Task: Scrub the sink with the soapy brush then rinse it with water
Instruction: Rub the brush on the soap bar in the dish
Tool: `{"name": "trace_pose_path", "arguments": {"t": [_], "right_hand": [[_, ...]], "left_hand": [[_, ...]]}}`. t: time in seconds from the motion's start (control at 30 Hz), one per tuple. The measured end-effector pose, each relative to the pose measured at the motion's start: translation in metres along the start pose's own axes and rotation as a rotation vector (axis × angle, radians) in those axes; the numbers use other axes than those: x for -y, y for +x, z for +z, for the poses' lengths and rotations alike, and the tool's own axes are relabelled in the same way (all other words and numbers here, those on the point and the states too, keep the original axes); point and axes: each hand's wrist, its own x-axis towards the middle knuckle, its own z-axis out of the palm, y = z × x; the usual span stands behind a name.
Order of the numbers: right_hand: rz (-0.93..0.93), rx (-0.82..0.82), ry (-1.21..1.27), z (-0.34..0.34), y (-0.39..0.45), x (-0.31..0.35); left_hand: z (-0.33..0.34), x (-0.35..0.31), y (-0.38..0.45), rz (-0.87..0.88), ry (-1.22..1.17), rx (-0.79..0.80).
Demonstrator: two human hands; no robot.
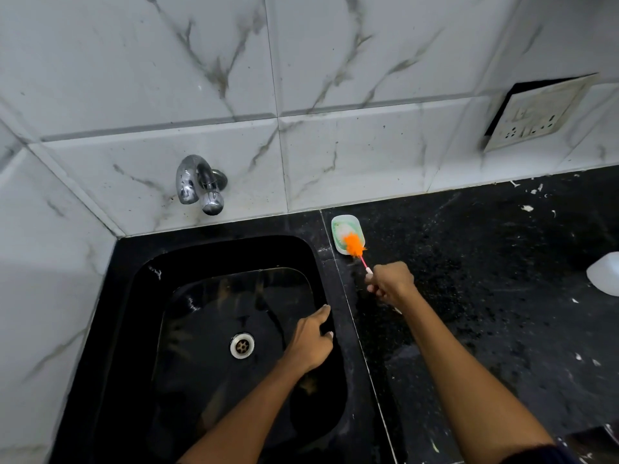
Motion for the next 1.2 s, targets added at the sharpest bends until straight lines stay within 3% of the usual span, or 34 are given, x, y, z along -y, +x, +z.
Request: {"name": "trace_pose_path", "arguments": {"t": [0.1, 0.27, 0.37, 0.53, 0.6, 0.67, 0.73, 0.93, 1.07, 1.13, 1.2], "right_hand": [[-0.250, -0.249, -0.461, 0.004, -0.013, 0.003], [-0.523, -0.357, -1.055, 0.029, -0.024, -0.012], [-0.582, -0.314, -1.280, 0.040, -0.027, -0.009], [-0.394, -0.245, -1.463, 0.056, -0.039, -0.008], [-0.491, -0.262, -1.499, 0.061, -0.041, -0.004], [-0.636, -0.259, -1.409, 0.062, -0.038, -0.004], [-0.615, -0.221, -1.192, 0.057, -0.040, -0.001], [-0.259, -0.155, -0.398, 0.031, -0.025, 0.000], [0.027, 0.218, 0.347, 0.023, -0.006, -0.014], [0.068, 0.302, 0.441, 0.018, -0.005, -0.019], [0.024, 0.276, 0.389, 0.020, -0.007, -0.021]], "left_hand": [[0.001, 0.002, 0.002, 0.000, 0.012, 0.005], [0.002, 0.002, 0.001, 0.002, 0.020, 0.004], [0.003, 0.004, 0.002, 0.000, 0.013, 0.010], [0.007, 0.002, 0.002, 0.001, 0.013, -0.006], [0.007, -0.001, 0.001, 0.010, 0.013, -0.024], [0.008, -0.001, 0.000, 0.010, 0.016, -0.017], [0.009, 0.000, -0.001, 0.011, 0.017, -0.007], [0.007, -0.001, -0.001, -0.002, -0.010, 0.033], [0.007, 0.001, 0.000, -0.022, -0.005, 0.047], [0.007, 0.001, 0.000, -0.024, -0.003, 0.042], [0.009, 0.002, 0.000, -0.025, -0.004, 0.043]]}}
